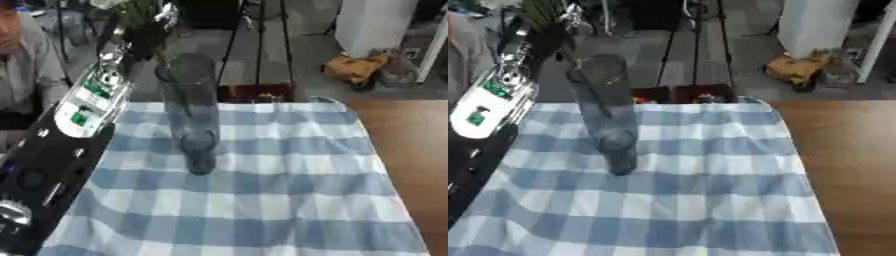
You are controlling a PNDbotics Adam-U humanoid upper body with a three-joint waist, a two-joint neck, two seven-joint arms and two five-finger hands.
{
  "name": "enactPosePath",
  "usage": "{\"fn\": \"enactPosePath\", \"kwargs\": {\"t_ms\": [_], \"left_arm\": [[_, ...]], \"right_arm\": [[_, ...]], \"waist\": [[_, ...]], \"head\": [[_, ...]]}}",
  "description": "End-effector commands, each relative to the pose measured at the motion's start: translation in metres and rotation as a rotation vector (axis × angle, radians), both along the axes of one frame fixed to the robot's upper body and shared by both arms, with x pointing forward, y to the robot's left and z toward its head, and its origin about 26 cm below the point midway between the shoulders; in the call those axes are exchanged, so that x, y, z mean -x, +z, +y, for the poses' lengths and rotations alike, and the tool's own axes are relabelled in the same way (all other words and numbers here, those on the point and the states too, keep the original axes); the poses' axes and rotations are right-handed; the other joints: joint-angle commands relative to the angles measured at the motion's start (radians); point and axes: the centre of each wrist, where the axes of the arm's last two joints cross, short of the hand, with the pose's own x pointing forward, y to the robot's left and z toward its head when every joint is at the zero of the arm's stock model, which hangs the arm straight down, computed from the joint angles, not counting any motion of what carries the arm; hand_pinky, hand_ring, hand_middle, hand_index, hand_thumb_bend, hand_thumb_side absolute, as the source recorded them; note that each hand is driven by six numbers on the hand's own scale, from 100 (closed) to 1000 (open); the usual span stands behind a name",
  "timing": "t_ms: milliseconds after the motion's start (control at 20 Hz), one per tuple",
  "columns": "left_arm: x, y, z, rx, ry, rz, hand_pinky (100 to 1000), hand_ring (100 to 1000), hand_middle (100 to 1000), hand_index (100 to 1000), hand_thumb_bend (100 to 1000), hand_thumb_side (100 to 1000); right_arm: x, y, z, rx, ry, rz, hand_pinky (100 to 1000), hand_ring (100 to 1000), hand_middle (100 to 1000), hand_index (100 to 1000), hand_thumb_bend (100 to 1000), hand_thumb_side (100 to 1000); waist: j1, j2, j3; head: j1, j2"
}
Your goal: Arrange flowers into the vase.
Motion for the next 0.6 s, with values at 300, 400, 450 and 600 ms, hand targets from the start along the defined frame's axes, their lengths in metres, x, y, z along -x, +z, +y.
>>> {"fn": "enactPosePath", "kwargs": {"t_ms": [300, 400, 450, 600], "left_arm": [[0.0087, 0.0198, 0.0080, -0.033, 0.019, -0.064, 100, 351, 349, 240, 100, 486], [0.0096, 0.0211, 0.0084, -0.034, 0.022, -0.073, 100, 360, 351, 240, 100, 484], [0.0100, 0.0217, 0.0084, -0.035, 0.022, -0.077, 100, 370, 354, 240, 100, 483], [0.0110, 0.0230, 0.0088, -0.044, 0.027, -0.090, 118, 388, 362, 246, 100, 480]], "right_arm": [[0.0054, 0.0101, -0.0012, 0.020, -0.015, -0.032, 673, 780, 763, 792, 100, 1000], [0.0053, 0.0101, -0.0013, 0.021, -0.015, -0.032, 673, 780, 763, 793, 100, 1000], [0.0053, 0.0102, -0.0012, 0.021, -0.014, -0.032, 673, 780, 763, 792, 100, 1000], [0.0052, 0.0106, -0.0008, 0.022, -0.012, -0.033, 673, 781, 763, 793, 100, 1000]], "waist": [[-0.004, -0.024, 0.003], [-0.004, -0.024, 0.004], [-0.004, -0.023, 0.004], [-0.003, -0.023, 0.005]], "head": [[-0.005, -0.007], [-0.005, -0.006], [-0.005, -0.007], [-0.006, -0.009]]}}
